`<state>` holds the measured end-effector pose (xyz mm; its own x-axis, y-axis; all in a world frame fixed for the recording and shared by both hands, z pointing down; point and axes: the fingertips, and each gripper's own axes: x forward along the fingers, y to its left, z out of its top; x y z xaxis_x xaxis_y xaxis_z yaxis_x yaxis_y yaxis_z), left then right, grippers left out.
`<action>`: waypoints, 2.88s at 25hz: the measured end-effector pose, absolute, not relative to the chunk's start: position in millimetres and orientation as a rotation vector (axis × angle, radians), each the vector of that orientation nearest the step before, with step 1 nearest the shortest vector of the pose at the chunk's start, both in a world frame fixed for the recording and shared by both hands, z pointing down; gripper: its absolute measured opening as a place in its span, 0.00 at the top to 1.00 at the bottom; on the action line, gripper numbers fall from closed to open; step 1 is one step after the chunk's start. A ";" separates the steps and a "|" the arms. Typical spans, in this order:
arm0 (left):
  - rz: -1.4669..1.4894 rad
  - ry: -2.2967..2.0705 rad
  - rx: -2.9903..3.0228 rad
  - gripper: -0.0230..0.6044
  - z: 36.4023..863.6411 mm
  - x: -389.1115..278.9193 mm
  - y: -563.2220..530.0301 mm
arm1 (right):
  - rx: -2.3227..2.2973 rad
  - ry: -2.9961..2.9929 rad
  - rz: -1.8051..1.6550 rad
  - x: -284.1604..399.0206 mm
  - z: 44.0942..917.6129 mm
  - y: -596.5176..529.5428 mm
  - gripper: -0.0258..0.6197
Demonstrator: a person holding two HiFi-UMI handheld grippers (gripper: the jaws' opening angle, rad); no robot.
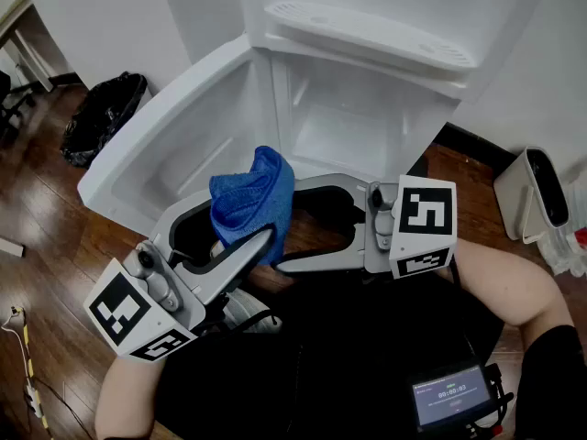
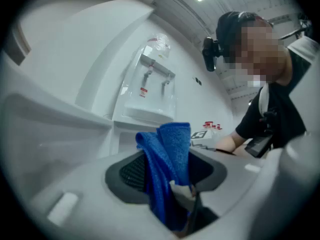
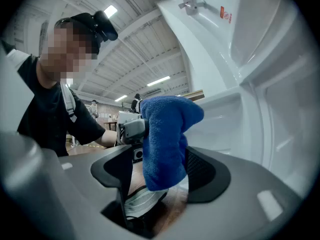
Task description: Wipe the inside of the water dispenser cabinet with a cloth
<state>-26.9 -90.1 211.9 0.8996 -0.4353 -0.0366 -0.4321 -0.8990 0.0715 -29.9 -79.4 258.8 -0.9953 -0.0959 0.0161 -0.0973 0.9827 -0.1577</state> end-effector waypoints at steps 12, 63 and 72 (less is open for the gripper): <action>0.040 -0.668 2.984 0.45 230.3 -10.3 -90.1 | 0.247 -3.075 0.183 -32.9 264.1 -85.6 0.71; 0.176 -1.345 3.026 0.44 215.5 -180.5 -117.7 | 0.537 -2.883 -0.018 -201.1 114.9 -120.3 0.72; 0.318 -1.348 2.967 0.45 237.3 -181.7 -123.5 | 0.915 -2.900 -0.254 -125.5 106.8 -166.9 0.72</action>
<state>-181.7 -123.5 237.3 0.6436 -0.7558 0.1207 -0.7302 -0.6536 -0.1993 -125.5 -166.9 106.8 -0.8166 -0.5761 0.0355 -0.5612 0.8068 0.1848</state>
